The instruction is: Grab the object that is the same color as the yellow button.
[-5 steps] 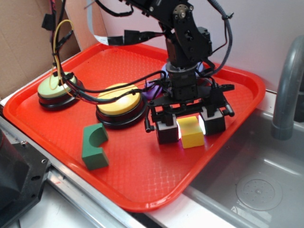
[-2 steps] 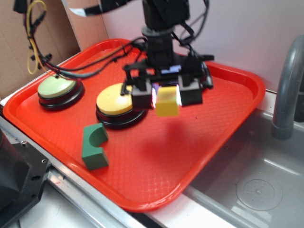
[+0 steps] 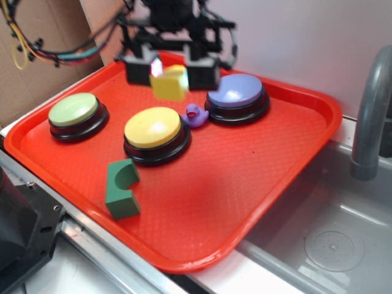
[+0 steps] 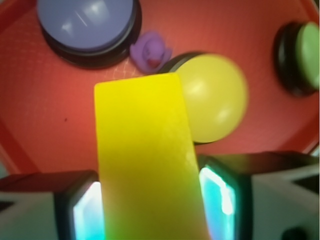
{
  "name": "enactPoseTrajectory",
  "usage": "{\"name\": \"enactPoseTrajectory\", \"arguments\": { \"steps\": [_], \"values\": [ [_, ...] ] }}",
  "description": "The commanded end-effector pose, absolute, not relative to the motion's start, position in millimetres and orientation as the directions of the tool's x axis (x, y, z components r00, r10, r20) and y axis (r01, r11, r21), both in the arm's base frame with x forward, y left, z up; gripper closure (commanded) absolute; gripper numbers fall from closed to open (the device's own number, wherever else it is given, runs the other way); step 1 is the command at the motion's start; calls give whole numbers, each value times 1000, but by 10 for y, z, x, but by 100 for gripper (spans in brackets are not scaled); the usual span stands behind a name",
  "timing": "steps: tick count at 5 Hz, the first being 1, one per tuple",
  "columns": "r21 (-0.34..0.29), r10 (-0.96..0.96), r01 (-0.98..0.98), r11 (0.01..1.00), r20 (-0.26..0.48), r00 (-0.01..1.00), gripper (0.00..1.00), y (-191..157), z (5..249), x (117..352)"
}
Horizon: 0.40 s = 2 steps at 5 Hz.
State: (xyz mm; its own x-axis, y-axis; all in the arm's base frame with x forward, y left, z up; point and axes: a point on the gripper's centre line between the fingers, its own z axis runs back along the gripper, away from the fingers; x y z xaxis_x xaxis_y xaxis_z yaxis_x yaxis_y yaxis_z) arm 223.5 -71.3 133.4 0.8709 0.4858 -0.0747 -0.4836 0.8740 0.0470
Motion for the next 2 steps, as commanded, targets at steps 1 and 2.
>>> {"name": "enactPoseTrajectory", "arguments": {
  "steps": [1, 2],
  "values": [
    [-9, 390, -390, 921, 49, 919, 100, -332, 1878, 2274],
    [19, 355, -358, 933, 92, 930, 100, -224, 1959, 2247]
  ]
}}
